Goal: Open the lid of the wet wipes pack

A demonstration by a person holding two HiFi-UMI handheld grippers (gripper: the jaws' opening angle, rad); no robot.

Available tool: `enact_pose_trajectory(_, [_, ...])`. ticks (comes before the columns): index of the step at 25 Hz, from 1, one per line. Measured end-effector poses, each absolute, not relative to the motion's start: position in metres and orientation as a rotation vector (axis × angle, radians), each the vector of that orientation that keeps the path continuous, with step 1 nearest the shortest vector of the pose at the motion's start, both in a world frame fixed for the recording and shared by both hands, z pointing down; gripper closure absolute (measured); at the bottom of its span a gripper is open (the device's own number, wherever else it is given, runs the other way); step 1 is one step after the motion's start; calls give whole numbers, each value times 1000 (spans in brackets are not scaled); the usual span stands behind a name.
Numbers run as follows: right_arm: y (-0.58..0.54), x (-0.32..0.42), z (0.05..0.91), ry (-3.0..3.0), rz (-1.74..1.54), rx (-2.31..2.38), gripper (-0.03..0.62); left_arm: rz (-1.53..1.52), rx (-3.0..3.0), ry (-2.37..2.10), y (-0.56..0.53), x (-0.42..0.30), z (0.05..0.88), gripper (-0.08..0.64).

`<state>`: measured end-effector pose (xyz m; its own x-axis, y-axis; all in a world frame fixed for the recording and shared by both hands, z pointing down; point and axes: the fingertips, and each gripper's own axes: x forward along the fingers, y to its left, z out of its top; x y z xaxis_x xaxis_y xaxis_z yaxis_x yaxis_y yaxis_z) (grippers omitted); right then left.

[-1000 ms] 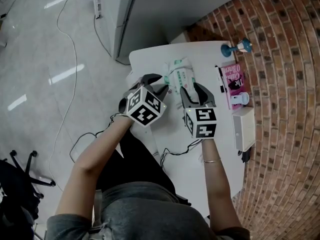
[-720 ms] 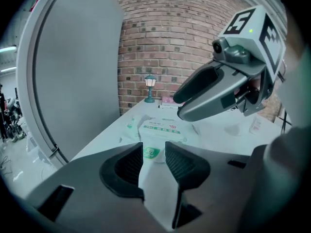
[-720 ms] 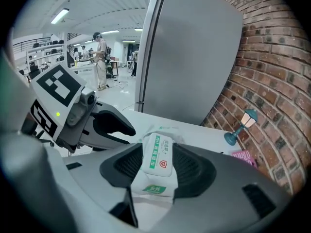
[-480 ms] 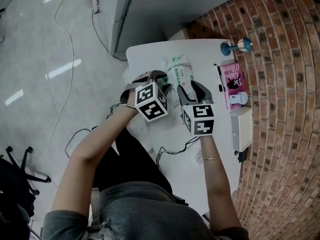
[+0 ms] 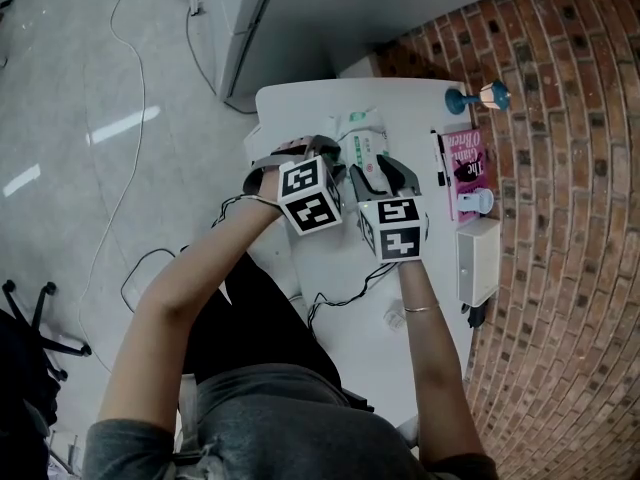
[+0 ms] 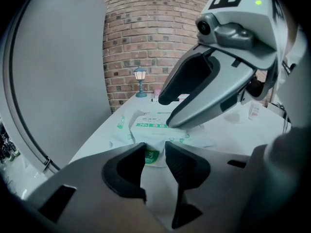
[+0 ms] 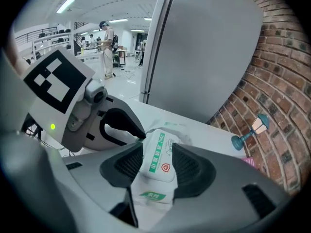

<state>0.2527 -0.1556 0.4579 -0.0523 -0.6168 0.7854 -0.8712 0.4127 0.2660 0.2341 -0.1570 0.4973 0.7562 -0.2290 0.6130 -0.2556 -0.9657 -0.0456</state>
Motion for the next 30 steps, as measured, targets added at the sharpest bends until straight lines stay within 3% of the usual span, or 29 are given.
enact_pose_trajectory(18, [-166,247,484,-1598,386,1205,396,961,2944,-391,-154,233,498,422])
enact_pose_trajectory(30, [-165,241,493,-1500,456,1174,466,973,2960,-396,-154,233,500,422])
